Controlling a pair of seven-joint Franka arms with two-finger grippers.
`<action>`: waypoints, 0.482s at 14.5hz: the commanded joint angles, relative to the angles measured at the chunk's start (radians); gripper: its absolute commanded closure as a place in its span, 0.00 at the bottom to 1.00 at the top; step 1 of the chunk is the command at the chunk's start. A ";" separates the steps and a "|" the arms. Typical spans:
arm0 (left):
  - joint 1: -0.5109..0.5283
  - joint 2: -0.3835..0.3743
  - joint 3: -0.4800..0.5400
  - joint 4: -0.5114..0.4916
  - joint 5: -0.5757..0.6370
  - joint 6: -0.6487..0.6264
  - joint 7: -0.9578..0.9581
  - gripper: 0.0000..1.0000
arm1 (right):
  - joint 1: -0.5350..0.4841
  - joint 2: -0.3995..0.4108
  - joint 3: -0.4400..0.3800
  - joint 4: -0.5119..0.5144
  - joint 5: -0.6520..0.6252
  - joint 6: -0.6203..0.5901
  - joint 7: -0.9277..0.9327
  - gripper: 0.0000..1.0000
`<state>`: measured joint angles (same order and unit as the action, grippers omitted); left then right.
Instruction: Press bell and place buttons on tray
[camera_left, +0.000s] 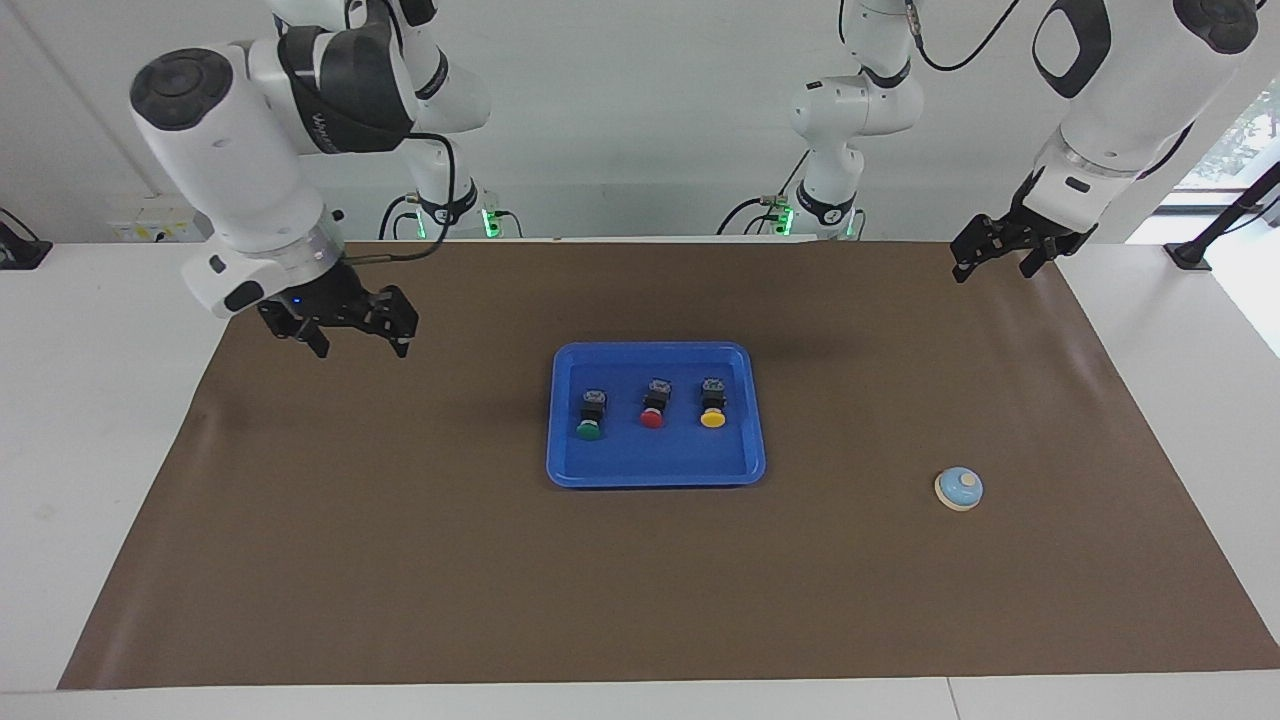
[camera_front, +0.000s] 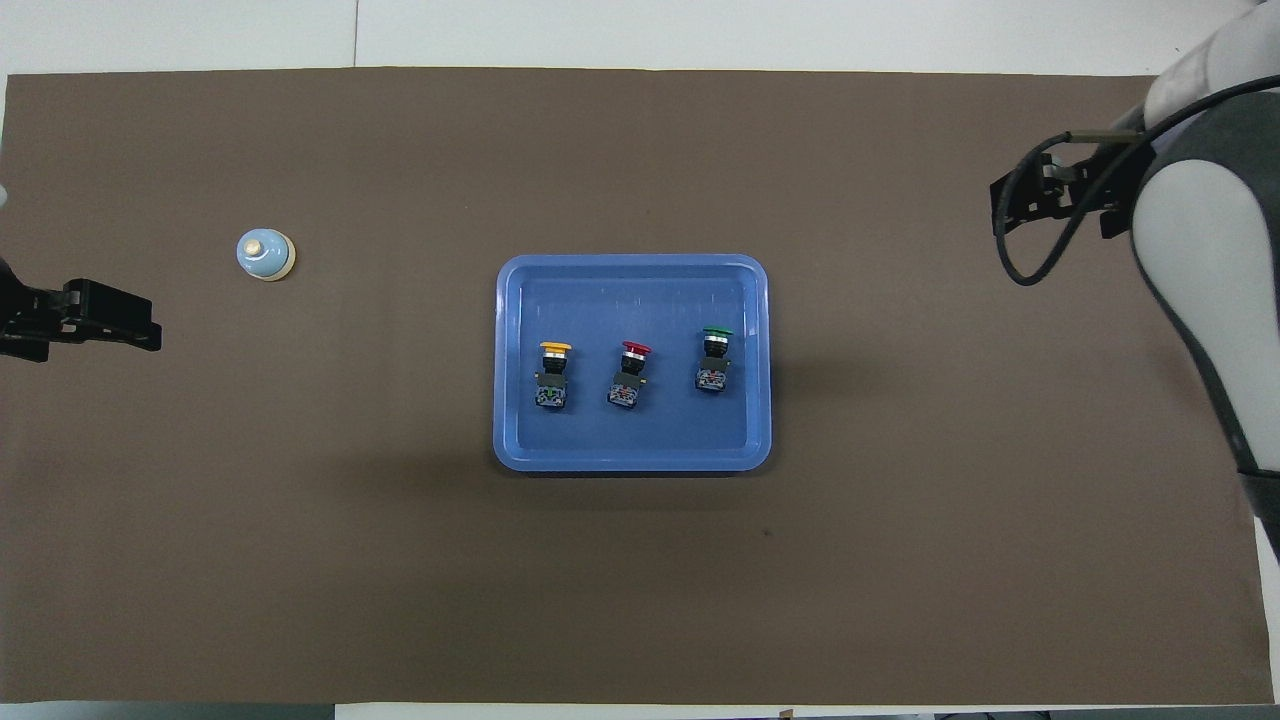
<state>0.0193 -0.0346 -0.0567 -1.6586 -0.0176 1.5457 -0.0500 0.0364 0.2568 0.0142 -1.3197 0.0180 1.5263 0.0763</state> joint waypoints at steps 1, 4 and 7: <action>0.002 -0.014 0.002 -0.007 -0.013 -0.007 0.006 0.00 | -0.047 -0.077 0.013 -0.061 0.000 -0.041 -0.052 0.00; 0.002 -0.014 0.002 -0.007 -0.013 -0.007 0.006 0.00 | -0.069 -0.184 0.013 -0.157 0.000 -0.070 -0.050 0.00; 0.002 -0.014 0.002 -0.007 -0.013 -0.007 0.006 0.00 | -0.069 -0.307 0.015 -0.309 0.000 -0.054 -0.043 0.00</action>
<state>0.0193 -0.0346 -0.0567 -1.6586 -0.0176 1.5457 -0.0500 -0.0180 0.0746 0.0156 -1.4613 0.0180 1.4400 0.0433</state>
